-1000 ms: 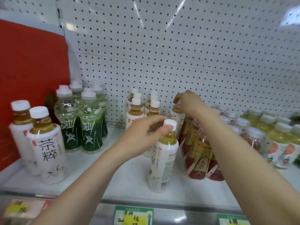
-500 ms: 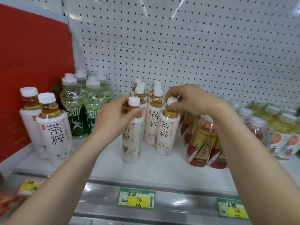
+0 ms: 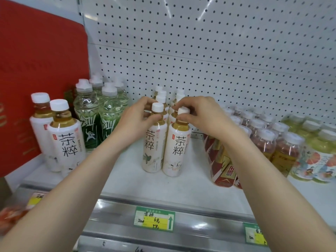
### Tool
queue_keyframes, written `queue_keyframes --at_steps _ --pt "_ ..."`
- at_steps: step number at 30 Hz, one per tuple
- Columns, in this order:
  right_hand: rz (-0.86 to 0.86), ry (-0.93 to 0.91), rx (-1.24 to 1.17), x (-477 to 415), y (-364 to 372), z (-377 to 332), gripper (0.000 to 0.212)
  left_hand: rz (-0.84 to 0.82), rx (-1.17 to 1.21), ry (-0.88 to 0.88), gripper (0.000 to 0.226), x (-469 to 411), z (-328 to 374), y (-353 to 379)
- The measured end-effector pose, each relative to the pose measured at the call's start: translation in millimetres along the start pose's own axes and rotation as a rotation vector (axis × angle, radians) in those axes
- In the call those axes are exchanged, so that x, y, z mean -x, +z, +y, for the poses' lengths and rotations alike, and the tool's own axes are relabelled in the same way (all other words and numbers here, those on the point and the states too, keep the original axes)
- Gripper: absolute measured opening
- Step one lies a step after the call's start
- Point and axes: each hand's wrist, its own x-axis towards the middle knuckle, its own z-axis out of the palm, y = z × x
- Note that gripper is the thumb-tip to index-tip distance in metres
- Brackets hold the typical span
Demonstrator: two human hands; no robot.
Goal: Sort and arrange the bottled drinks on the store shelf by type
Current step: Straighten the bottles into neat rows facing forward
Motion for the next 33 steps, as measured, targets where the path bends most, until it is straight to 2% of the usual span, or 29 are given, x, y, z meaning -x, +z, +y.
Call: queue_keyframes --at_steps 5,10,12,14,17,19,23,27,31,33 --pt "0.035 0.002 0.004 0.5 4.6 4.8 0.023 0.105 -0.028 0.021 0.038 -0.5 -0.1 12.4" --pt "0.008 0.006 0.039 -0.6 4.4 2.7 0.023 0.093 0.004 0.008 0.045 3.7 -0.3 9.6" --pt "0.016 0.001 0.111 -2.4 6.3 -0.2 0.025 0.114 -0.053 0.051 0.05 12.1 -0.4 4.0" --pt "0.121 -0.039 0.161 -3.6 12.5 -9.5 0.029 0.214 -0.137 0.137 0.047 26.8 -3.3 -9.2" --pt "0.305 -0.124 0.082 -8.3 31.6 -45.5 0.026 0.452 -0.256 0.3 0.033 53.5 -15.0 -44.1" --pt "0.275 -0.183 -0.038 -16.5 54.0 -73.1 0.025 0.576 -0.316 0.32 0.03 66.9 -29.5 -71.8" --pt "0.082 -0.26 -0.231 -40.7 96.9 -127.0 0.035 0.653 -0.377 0.092 0.039 72.7 -71.4 -124.9" --pt "-0.117 -0.226 -0.436 -61.2 126.5 -171.5 0.05 0.528 -0.363 -0.123 0.046 55.6 -106.3 -150.8" --pt "-0.11 -0.201 -0.459 -61.8 141.0 -179.6 0.032 0.438 -0.22 -0.271 0.051 44.4 -113.6 -152.2" --pt "-0.093 -0.191 -0.425 -53.1 131.8 -171.5 0.029 0.463 -0.202 -0.248 0.042 45.2 -115.0 -151.9"
